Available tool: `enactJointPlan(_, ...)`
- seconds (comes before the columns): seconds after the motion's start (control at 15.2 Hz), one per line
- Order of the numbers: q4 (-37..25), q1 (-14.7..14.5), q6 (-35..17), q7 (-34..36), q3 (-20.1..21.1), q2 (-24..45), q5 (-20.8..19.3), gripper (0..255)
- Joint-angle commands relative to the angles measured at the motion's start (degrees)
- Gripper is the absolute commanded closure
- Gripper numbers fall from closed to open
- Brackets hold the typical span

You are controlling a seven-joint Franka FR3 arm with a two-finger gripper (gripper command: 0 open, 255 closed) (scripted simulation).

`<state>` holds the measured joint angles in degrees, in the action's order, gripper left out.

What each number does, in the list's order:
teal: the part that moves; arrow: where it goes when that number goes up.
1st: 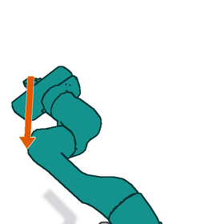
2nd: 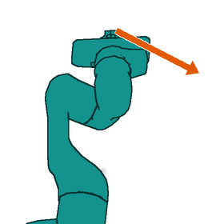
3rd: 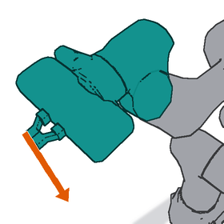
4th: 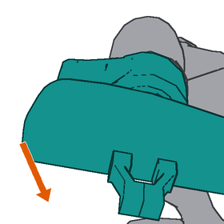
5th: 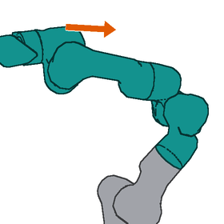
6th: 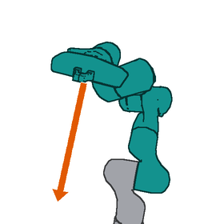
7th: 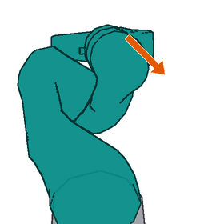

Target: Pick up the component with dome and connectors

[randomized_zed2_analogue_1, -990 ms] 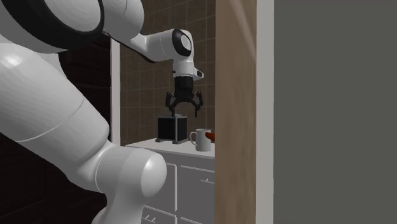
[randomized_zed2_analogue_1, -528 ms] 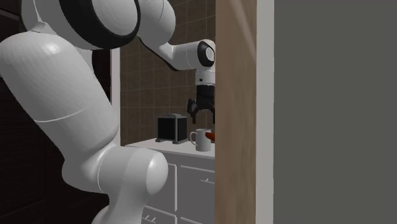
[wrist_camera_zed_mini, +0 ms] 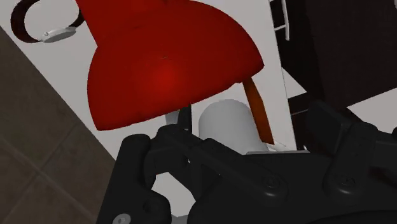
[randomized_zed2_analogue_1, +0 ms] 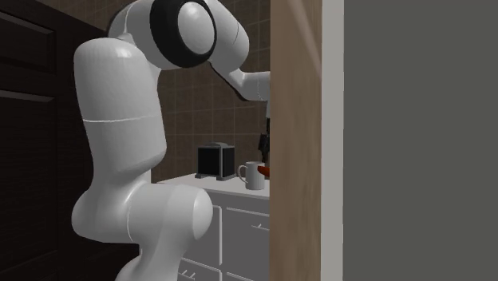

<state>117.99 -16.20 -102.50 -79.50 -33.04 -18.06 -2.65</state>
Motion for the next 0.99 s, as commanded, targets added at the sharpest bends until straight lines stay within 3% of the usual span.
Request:
enactJointPlan(0.0, -4.0, -2.5, -0.8, -9.3, -3.0, 5.8, 3.7, 0)
enactJointPlan(0.26, -11.8, -4.4, 0.2, -25.2, -6.6, 16.4, 11.8, 0)
enactJointPlan(0.86, -6.8, -4.1, -5.3, -26.5, -6.4, 17.3, 12.7, 0)
enactJointPlan(0.92, -6.7, -4.1, -5.4, -26.5, -6.4, 17.3, 12.7, 255)
